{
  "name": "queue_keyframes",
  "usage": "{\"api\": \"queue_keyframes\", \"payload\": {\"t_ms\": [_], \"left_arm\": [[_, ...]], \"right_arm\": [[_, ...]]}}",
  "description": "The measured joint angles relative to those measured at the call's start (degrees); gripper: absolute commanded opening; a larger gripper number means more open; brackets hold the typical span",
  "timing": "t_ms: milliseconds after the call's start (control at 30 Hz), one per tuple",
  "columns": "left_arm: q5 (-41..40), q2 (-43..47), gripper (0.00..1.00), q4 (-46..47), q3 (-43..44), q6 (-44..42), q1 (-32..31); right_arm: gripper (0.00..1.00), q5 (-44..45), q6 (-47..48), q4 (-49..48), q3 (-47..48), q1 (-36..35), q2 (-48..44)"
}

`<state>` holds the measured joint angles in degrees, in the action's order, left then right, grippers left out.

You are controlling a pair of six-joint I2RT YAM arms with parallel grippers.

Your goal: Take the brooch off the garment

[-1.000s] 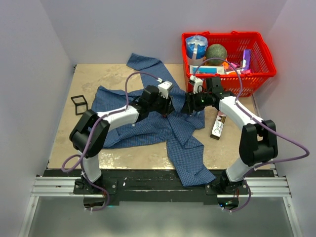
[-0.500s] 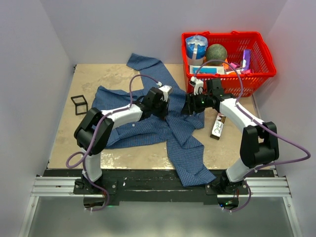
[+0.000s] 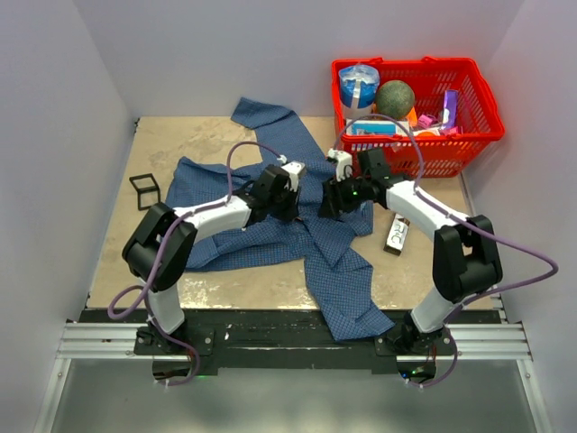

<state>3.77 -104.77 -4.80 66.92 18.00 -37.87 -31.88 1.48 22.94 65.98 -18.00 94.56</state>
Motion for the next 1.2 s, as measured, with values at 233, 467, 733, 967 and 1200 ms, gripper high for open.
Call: {"api": "queue_keyframes", "payload": {"t_ms": [233, 467, 733, 967, 1200], "left_arm": [[0.81, 3.26, 0.4, 0.74, -1.33, -0.81, 1.16], [9.14, 5.16, 0.46, 5.31, -3.3, 1.03, 7.15], [17.53, 3.76, 0.44, 9.92, -5.18, 4.02, 8.57], [20.63, 0.76, 0.45, 10.19, -4.44, 6.51, 8.48], [20.13, -0.46, 0.46, 9.33, -4.0, 8.74, 8.48]], "right_arm": [[0.63, 2.86, 3.41, -3.15, -0.76, -8.39, 2.34], [0.22, 7.98, 6.1, -4.83, -0.52, -8.9, 7.74], [0.0, 8.39, 7.19, -4.63, 1.62, -9.07, 9.92], [0.0, 9.9, 9.86, -4.66, 0.52, -11.8, 4.68], [0.0, 10.27, 11.76, -4.83, -0.2, -14.82, 1.9]]}}
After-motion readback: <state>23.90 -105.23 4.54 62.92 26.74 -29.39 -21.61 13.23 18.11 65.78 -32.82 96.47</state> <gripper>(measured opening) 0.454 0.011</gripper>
